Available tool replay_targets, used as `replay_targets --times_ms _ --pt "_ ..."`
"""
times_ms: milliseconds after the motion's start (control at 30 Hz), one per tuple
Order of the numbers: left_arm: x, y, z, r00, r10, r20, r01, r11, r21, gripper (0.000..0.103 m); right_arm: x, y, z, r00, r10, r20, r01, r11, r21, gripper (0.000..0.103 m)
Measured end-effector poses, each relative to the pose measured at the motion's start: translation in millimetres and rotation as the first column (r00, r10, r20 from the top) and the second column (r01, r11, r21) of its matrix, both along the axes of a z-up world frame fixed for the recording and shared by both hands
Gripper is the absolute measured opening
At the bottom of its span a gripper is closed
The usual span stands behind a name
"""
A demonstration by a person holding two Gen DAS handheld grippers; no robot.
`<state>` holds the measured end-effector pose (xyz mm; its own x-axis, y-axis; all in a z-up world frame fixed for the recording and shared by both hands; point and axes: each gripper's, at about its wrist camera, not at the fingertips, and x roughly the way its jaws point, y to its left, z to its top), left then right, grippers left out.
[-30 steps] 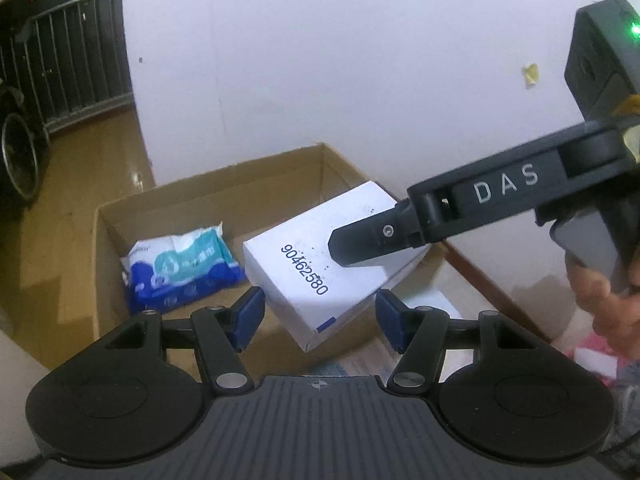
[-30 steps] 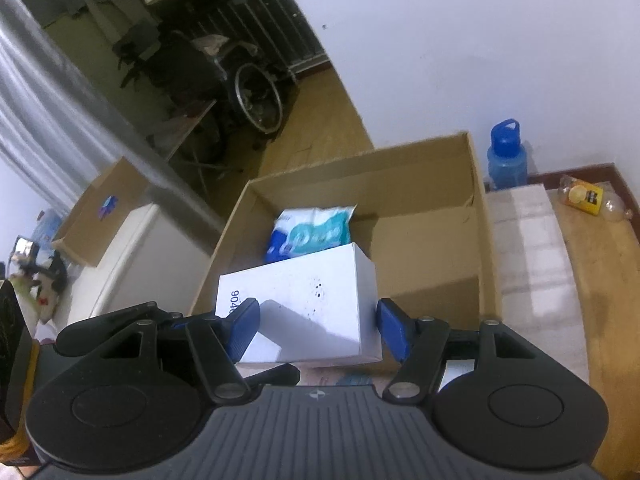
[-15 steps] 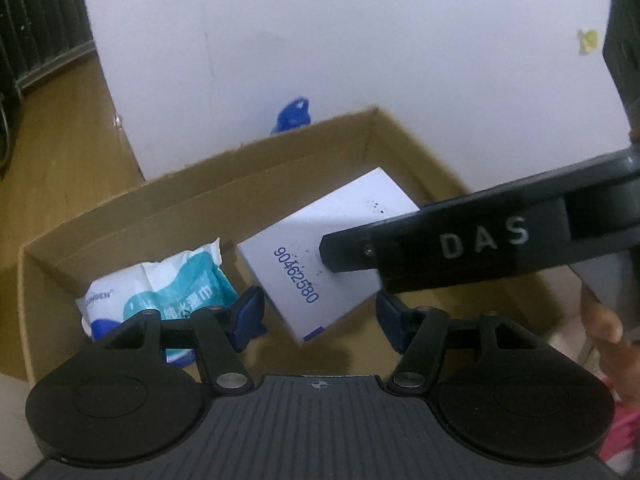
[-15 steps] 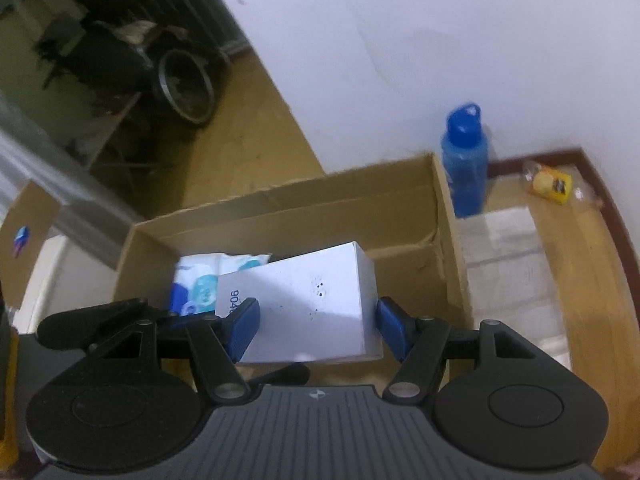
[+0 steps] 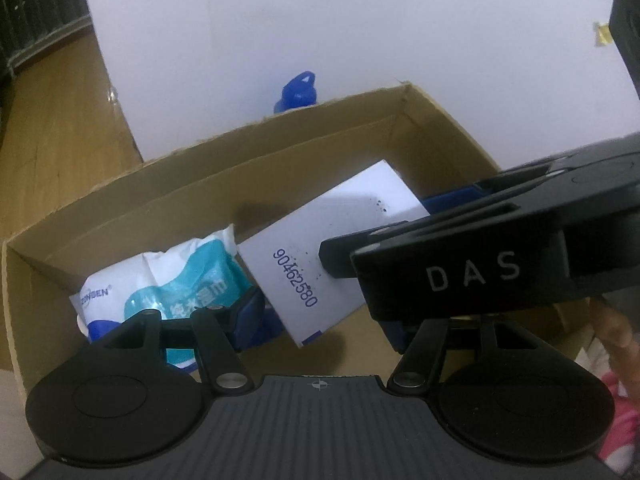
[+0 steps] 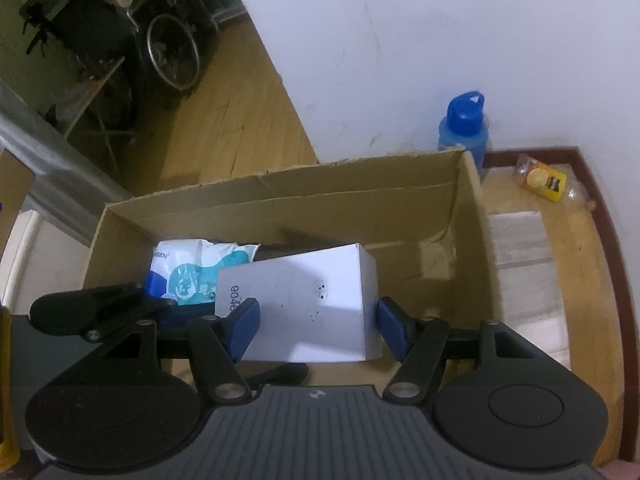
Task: Organize objects
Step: 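Lift the white box with the right tool and lower it into the cardboard box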
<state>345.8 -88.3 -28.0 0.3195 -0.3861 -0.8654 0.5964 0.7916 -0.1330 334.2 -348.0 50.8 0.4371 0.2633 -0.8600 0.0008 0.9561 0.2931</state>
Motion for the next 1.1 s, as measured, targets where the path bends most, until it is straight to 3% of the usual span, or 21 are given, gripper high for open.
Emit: replay_targets --times_ms 133,300,600,733,867,1000,1100 --pt "15 -3 -7 0.999 0.029 -0.033 -0.03 0.999 -0.033 0.061 10 3 -5 1.0 -0.018 -0.021 0.017 0.999 -0.04 0.068" --pt "19 -13 -21 1.0 -0.019 -0.015 0.02 0.998 0.053 0.061 14 15 -18 0.999 -0.006 -0.043 0.002 0.995 -0.1 0.071" --pt "19 -8 -22 1.0 0.011 0.0 -0.011 0.998 0.066 0.062 15 17 -27 1.0 -0.008 -0.029 0.005 0.993 -0.116 0.071" --pt "12 2 -12 1.0 0.021 0.012 -0.022 0.999 0.032 0.062 10 16 -22 1.0 -0.003 -0.031 0.0 0.995 -0.097 0.071" --pt "11 5 -11 1.0 0.008 0.03 -0.01 0.998 0.065 0.06 2 14 -7 1.0 0.005 0.02 -0.003 0.995 -0.104 0.07" --pt "3 17 -4 0.999 0.026 0.027 -0.026 0.999 0.022 0.059 -4 2 11 0.998 0.003 0.057 0.002 0.996 -0.091 0.07" --pt "0 23 4 0.999 0.001 0.05 -0.003 0.999 0.04 0.058 -3 -10 13 0.999 -0.002 0.049 0.006 0.997 -0.083 0.066"
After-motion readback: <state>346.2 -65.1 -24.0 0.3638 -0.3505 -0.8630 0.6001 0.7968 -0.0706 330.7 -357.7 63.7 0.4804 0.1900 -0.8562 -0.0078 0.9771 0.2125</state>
